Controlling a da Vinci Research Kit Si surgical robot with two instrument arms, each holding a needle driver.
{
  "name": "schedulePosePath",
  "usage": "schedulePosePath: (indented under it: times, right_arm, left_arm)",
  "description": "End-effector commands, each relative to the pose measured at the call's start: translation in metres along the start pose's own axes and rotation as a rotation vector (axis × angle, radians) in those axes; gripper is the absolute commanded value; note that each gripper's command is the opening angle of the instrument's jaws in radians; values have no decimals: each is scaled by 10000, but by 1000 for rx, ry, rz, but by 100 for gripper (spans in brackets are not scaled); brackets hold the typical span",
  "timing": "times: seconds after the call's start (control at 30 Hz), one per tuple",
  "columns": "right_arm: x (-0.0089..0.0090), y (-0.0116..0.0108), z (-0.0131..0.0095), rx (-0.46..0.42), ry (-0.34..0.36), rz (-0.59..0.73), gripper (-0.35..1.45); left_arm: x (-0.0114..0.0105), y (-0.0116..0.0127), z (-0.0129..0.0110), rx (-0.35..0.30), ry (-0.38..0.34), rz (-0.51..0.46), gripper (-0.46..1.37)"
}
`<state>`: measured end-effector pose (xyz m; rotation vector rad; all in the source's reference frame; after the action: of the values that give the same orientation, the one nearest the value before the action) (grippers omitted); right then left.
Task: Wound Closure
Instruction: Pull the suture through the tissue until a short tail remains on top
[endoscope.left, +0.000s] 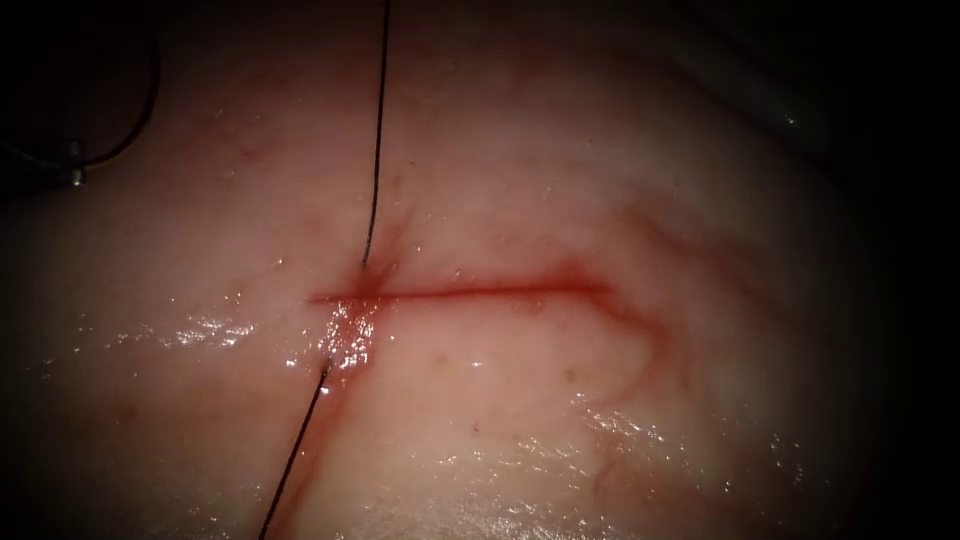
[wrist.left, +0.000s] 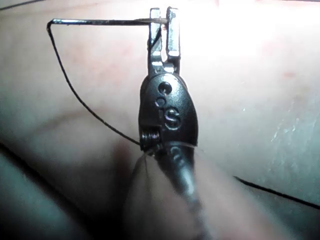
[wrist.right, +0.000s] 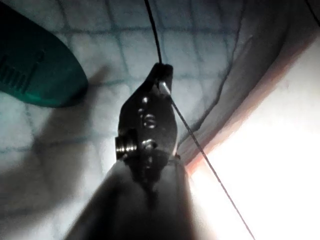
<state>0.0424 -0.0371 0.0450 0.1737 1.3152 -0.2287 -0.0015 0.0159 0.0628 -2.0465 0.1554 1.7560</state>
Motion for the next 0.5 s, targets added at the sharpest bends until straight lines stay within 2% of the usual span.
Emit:
schedulePosePath:
  times: [0.03, 0.07, 0.13, 0.27, 0.33, 0.37, 0.5]
  right_arm:
    - [-1, 4, -7, -55, 4, 10, 136]
    - [-4, 16, -23, -119, 22, 28, 143]
    - [-7, 24, -35, -141, 26, 46, 143]
    - [-15, 46, -80, -170, 30, 44, 127]
    - [-20, 54, -95, -173, 30, 35, 122]
    - [-27, 62, -109, -180, 32, 38, 120]
    - [-50, 83, -138, -213, 33, 34, 118]
  left_arm:
    - [0, 0, 0, -4, 0, 0, -35]
    - [0, 0, 0, -4, 0, 0, -35]
    - [0, 0, 0, -4, 0, 0, -35]
    - [0, 0, 0, -4, 0, 1, -35]
    - [0, 1, 0, -4, 0, 1, -35]
    - [0, 1, 0, -5, 0, 1, -35]
    - [-1, 1, 0, -4, 0, 1, -35]
